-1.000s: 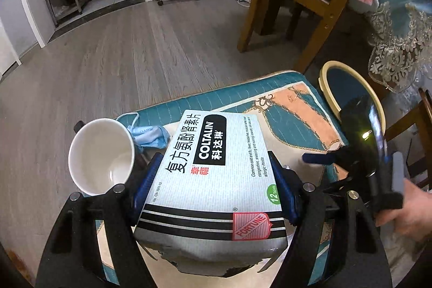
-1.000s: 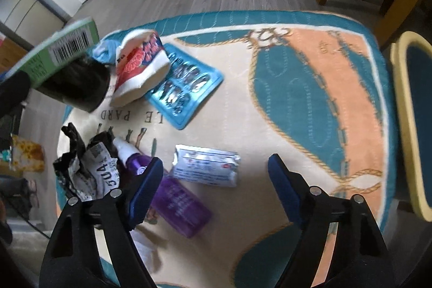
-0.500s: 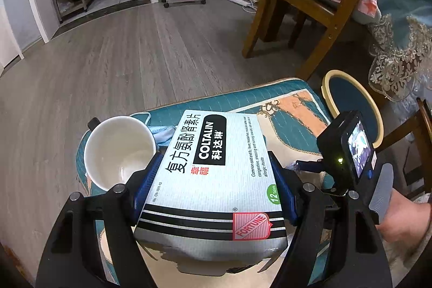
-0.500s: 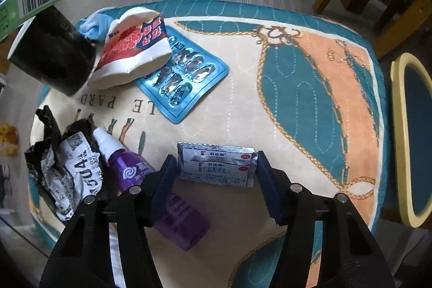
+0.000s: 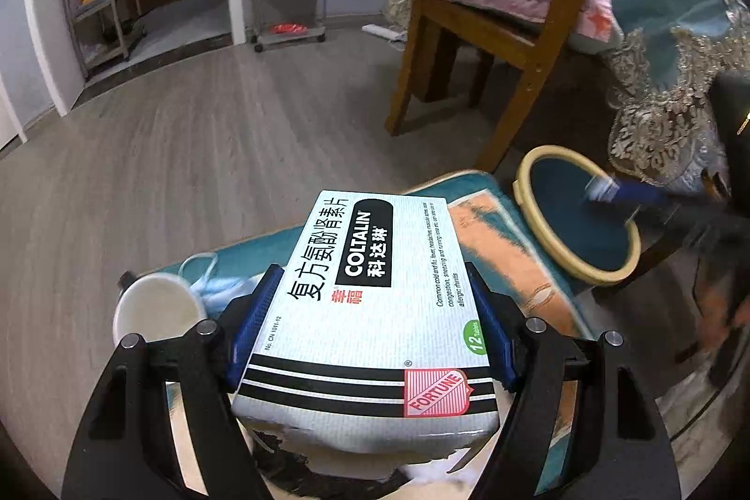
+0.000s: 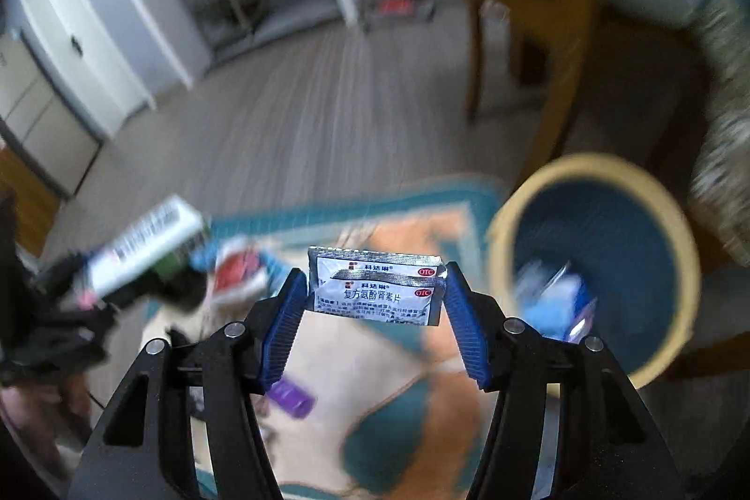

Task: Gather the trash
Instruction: 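Carry the box and foil strip over the teal bin and open both tools, then move both tools back from the bin over the cushion, then grasp the black plastic bag with the left tool while the right tool grasps the purple spray bottle, then carry the black bag and spray bottle over the teal bin and open both tools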

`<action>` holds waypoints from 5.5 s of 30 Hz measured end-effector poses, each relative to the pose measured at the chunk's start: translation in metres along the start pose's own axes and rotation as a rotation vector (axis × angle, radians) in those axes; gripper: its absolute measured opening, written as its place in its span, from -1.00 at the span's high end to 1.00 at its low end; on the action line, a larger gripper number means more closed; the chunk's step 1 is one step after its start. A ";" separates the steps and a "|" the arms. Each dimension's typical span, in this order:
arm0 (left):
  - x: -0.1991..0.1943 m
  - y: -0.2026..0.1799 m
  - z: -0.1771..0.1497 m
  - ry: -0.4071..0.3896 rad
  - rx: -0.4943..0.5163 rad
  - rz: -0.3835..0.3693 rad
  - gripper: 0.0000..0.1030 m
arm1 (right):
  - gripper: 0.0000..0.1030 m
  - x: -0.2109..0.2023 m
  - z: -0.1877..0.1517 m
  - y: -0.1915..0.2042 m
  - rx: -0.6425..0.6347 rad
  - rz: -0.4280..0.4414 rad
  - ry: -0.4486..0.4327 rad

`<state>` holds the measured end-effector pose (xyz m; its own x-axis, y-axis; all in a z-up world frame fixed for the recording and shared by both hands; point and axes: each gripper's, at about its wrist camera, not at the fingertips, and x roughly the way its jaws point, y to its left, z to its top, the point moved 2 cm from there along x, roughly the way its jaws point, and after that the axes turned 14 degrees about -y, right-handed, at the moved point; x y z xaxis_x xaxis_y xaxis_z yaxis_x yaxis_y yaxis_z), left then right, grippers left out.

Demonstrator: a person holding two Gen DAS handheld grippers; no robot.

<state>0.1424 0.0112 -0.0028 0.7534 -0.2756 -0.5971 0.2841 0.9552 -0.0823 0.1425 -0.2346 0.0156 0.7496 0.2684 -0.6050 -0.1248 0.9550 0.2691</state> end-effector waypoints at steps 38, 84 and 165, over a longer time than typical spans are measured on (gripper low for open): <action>0.087 -0.215 0.015 -0.027 0.259 -0.176 -0.84 | -0.80 -0.003 0.029 -0.193 0.241 -0.183 -0.083; -0.037 0.030 -0.135 0.118 -0.042 0.200 -0.88 | -0.84 0.064 -0.108 0.113 -0.592 0.252 0.160; 0.019 -0.174 0.037 -0.102 0.145 -0.238 0.77 | 0.35 -0.022 0.017 -0.180 0.074 -0.179 -0.063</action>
<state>0.1290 -0.1644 0.0298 0.7090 -0.5064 -0.4907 0.5360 0.8392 -0.0916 0.1594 -0.4143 -0.0060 0.7950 0.0846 -0.6007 0.0602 0.9743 0.2169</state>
